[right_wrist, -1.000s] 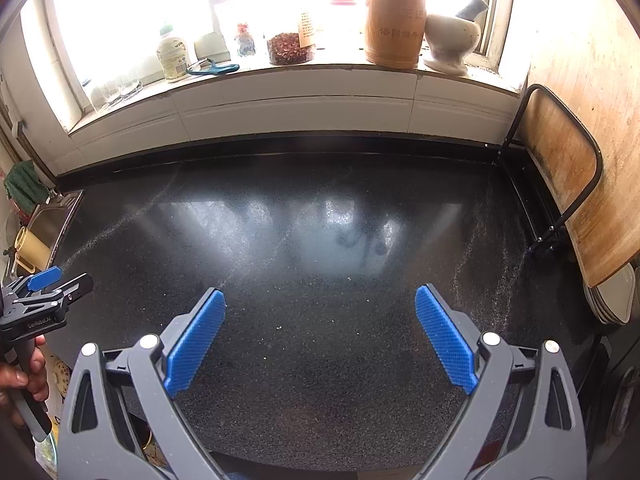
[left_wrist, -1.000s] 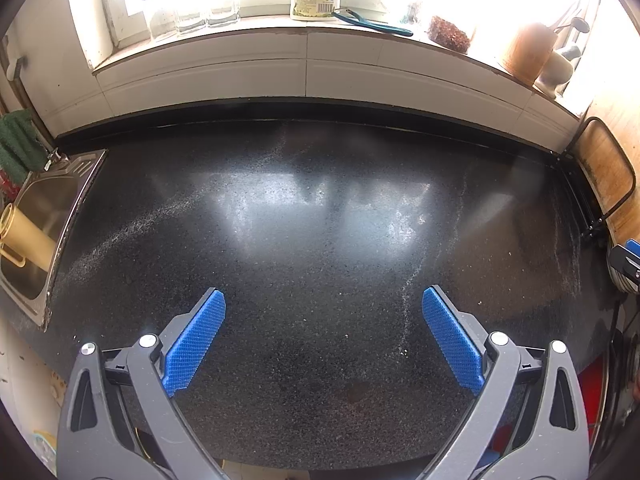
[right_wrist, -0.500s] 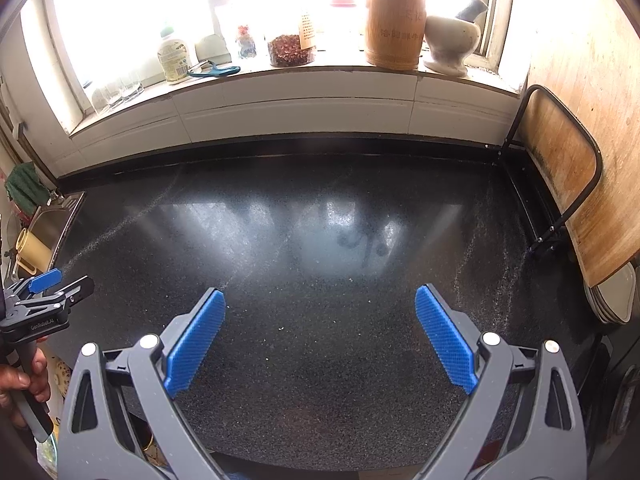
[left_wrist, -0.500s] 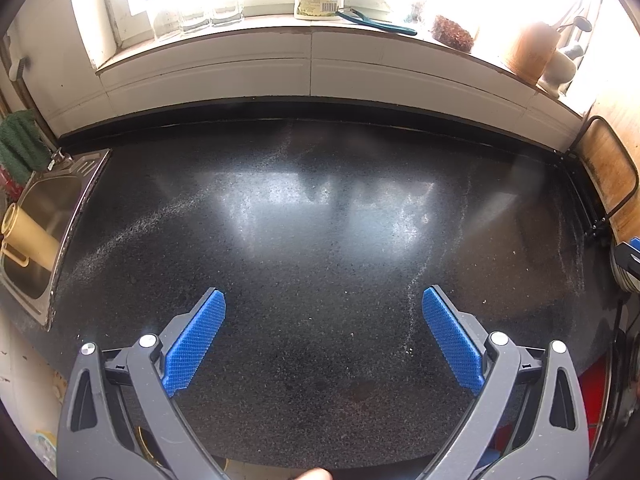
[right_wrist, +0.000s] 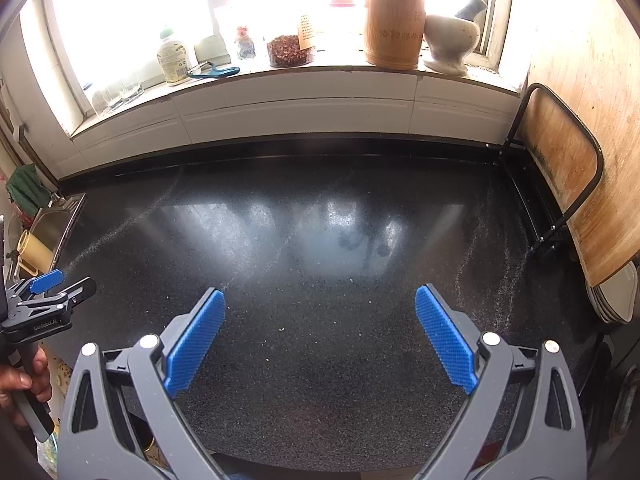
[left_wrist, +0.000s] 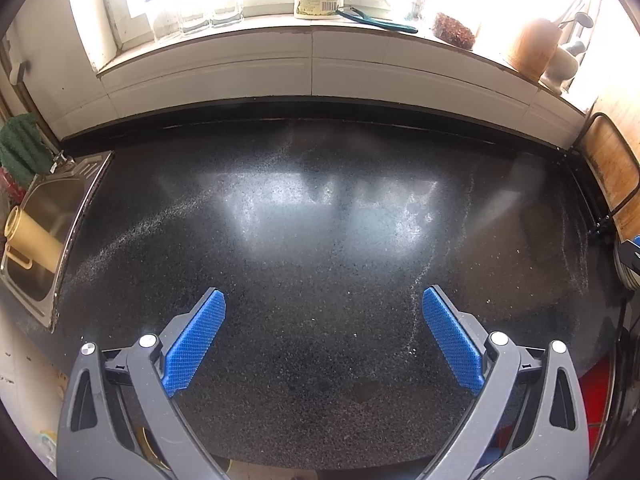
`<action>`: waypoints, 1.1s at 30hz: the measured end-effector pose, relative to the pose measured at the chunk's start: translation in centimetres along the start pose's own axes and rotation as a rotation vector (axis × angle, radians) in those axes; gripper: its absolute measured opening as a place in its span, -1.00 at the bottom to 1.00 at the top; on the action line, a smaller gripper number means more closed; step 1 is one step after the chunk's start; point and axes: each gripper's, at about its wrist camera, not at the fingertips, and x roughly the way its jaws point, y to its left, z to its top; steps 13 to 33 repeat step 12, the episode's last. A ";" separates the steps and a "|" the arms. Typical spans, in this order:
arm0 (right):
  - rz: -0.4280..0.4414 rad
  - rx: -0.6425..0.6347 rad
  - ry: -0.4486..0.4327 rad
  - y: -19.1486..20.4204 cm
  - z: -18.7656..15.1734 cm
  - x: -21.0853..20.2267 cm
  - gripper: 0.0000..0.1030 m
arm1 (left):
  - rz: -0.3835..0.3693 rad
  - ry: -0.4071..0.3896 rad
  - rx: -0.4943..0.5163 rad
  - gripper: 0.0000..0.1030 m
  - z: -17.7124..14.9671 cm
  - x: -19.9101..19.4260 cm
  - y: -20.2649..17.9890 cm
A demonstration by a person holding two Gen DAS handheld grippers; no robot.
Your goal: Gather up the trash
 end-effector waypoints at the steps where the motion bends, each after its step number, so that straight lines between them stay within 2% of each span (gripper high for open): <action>1: 0.001 0.001 0.000 -0.1 0.0 0.0 0.80 | 0.002 -0.004 0.002 0.87 0.0 0.0 0.0; 12: 0.009 0.000 0.014 -0.9 0.1 1.5 0.80 | -0.011 0.004 0.003 0.87 0.3 1.7 0.1; 33: 0.009 0.000 0.014 -0.9 0.1 1.5 0.80 | -0.011 0.004 0.003 0.87 0.3 1.7 0.1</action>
